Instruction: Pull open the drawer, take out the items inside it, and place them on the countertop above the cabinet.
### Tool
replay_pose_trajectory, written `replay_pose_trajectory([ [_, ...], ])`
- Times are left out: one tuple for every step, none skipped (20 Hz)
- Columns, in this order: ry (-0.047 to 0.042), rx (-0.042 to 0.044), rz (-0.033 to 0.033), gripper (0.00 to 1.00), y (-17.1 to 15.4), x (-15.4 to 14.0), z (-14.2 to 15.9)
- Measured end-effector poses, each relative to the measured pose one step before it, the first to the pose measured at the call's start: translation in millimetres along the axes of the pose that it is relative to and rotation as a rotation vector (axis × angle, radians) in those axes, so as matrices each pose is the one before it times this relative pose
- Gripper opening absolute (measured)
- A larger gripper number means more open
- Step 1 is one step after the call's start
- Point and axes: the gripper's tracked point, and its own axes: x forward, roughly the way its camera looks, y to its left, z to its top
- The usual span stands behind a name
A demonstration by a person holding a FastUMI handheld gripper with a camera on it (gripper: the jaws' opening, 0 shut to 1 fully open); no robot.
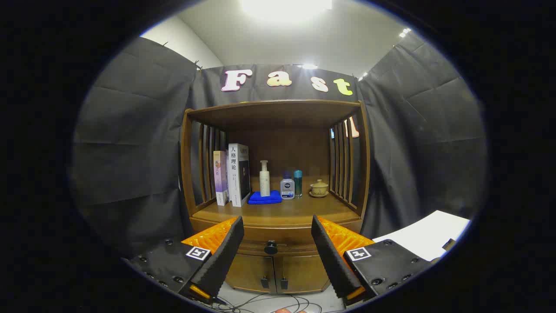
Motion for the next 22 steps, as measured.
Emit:
replay_pose_trajectory([
  [0.00020, 0.00414, -0.00059, 0.98, -0.97, 0.44, -0.13],
  [0.00149, 0.00196, -0.00169, 0.98, 0.40, 0.05, -0.28],
  [0.00299, -0.00177, -0.00136, 0.98, -0.54, 2.31, 0.48],
  [0.00437, -0.00402, -0.00205, 0.97, -0.78, 2.16, 0.95],
  [0.00139, -0.00276, 0.00119, 0.97, 0.65, 1.57, 2.52],
  [-0.00419, -0.00175, 0.00428, 0.97, 2.80, 2.32, 3.06],
  [-0.00224, -0.00242, 0.00476, 0.97, 2.69, 1.51, 1.63],
  [0.00125, -0.00222, 0.00535, 0.97, 1.83, 2.60, -0.89],
  [0.00157, -0.00109, 0.00606, 0.97, 2.96, 1.90, -0.81],
  [0.00250, 0.00124, 0.00044, 0.97, 0.37, 0.82, -0.81],
  [-0.00020, 0.00729, -0.00330, 0.98, -1.37, 0.41, -1.26],
  [-0.00296, 0.01132, -0.00002, 0.98, -0.47, 0.84, -1.74],
  [0.00168, 0.01096, 0.00269, 0.98, 0.53, 0.29, -2.06],
  [0.00899, 0.00565, 0.00749, 0.98, 1.23, 1.26, -4.95],
  [0.01016, 0.00077, 0.00469, 0.97, 0.58, 0.86, -3.51],
  [0.00750, -0.00109, -0.00178, 0.98, -1.90, 1.14, -2.99],
  [0.00233, -0.00010, -0.00105, 0.98, -2.20, -0.07, -1.05],
  [0.00129, 0.00025, 0.00224, 0.98, -0.25, -0.21, -0.12],
  [0.00093, -0.00024, 0.00179, 0.98, -0.33, 0.25, -0.26],
  [-0.00129, -0.00119, 0.00153, 0.98, -0.22, 1.16, -0.08],
  [-0.00364, -0.00263, 0.00085, 0.98, -0.82, 0.39, 1.11],
  [-0.00331, -0.00134, -0.00073, 0.98, -1.58, 0.62, -0.75],
])
